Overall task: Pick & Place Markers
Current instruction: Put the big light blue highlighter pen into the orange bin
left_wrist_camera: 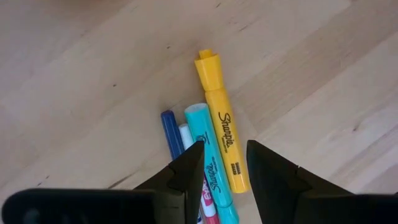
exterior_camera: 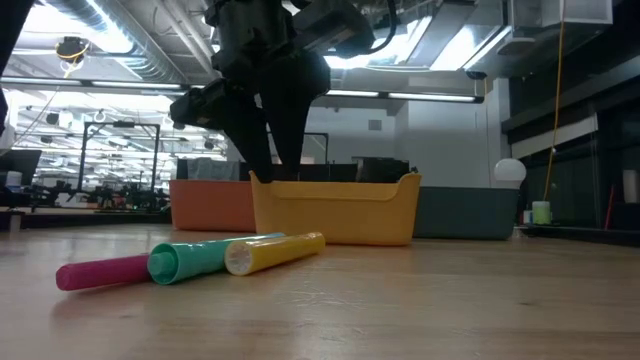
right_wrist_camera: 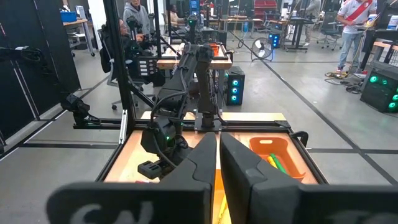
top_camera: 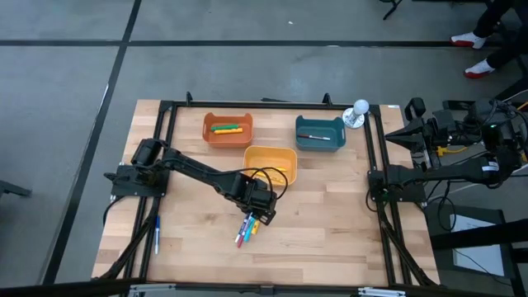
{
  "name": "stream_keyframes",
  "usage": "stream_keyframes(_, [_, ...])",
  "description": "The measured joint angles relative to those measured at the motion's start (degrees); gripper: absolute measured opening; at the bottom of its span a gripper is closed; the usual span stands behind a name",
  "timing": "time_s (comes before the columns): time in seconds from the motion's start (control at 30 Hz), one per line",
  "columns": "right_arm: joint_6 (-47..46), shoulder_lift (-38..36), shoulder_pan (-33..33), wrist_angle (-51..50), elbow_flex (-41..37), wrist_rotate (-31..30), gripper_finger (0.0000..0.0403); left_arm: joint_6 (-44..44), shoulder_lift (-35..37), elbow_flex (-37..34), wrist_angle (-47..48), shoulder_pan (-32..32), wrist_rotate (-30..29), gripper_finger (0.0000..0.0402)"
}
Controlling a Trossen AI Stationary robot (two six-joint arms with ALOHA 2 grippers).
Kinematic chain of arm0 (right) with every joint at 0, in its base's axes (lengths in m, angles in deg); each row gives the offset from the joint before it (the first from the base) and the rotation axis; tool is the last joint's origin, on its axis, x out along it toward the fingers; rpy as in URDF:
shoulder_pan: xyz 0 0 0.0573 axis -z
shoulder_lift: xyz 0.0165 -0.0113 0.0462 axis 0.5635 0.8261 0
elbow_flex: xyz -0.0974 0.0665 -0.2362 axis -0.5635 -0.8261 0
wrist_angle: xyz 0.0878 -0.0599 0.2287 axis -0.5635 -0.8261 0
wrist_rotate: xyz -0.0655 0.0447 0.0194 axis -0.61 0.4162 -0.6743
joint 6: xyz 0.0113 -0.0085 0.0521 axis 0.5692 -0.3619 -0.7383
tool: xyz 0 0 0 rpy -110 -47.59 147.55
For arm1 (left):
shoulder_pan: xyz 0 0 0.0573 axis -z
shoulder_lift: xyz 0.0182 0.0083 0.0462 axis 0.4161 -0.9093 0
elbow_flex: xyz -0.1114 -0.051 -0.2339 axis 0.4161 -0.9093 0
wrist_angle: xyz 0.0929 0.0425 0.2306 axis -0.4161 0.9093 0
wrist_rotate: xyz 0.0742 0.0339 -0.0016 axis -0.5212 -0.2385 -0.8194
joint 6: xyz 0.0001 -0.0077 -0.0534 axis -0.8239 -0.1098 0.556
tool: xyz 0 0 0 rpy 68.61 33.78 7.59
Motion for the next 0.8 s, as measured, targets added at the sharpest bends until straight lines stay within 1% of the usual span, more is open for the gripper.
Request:
stream_keyframes(0.5, [0.01, 0.0, 0.01, 0.0, -0.02, 0.02, 0.0023, 0.81, -0.35, 0.0, -0.08, 0.33, -0.5, 0.0114])
stream_keyframes(0.57, [0.02, -0.01, 0.01, 0.0, -0.02, 0.01, 0.0023, 1.34, -1.68, 0.0, -1.1, 0.31, 0.4, 0.0114])
stream_keyframes(0.7, [0.02, -0.02, 0.0, 0.0, 0.0, 0.0, 0.0023, 1.73, -4.25, -0.09, -3.32, 0.31, 4.37, 0.0114])
stream_keyframes(0.8, [0.02, -0.01, 0.02, 0.0, -0.01, 0.0, 0.0023, 2.47, -4.92, -0.08, -3.58, 0.35, 4.76, 0.0114])
